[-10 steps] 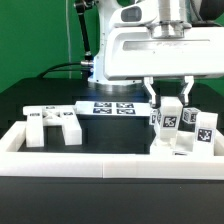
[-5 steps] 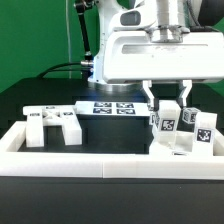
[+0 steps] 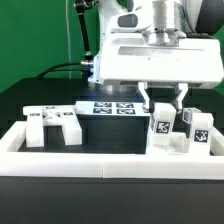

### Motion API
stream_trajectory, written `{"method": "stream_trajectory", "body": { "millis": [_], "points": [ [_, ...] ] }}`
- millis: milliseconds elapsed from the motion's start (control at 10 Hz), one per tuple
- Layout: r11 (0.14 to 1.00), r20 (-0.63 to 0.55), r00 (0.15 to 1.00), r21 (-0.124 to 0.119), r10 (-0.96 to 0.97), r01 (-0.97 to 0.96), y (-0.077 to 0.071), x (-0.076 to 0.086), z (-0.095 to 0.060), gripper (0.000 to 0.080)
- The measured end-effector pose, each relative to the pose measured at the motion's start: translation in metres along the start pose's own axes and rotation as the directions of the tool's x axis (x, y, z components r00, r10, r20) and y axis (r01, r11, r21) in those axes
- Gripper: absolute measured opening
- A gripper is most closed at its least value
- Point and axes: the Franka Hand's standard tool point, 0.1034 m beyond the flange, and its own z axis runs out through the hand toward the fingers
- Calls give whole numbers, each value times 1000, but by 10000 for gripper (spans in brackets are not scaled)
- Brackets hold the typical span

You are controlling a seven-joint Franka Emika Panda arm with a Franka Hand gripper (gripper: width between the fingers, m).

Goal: Assemble chair

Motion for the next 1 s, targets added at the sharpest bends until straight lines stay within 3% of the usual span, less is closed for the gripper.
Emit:
{"method": "stream_trajectory", "body": {
  "millis": [200,300,400,1000],
  "points": [
    [1000,1,1000,0,1,-1,0,0,0,291],
    [1000,1,1000,0,1,-1,0,0,0,481],
    [1000,1,1000,0,1,-1,0,0,0,611],
    [1000,-3,1000,-7,2,-2,13,11,-9,649]
  ]
}}
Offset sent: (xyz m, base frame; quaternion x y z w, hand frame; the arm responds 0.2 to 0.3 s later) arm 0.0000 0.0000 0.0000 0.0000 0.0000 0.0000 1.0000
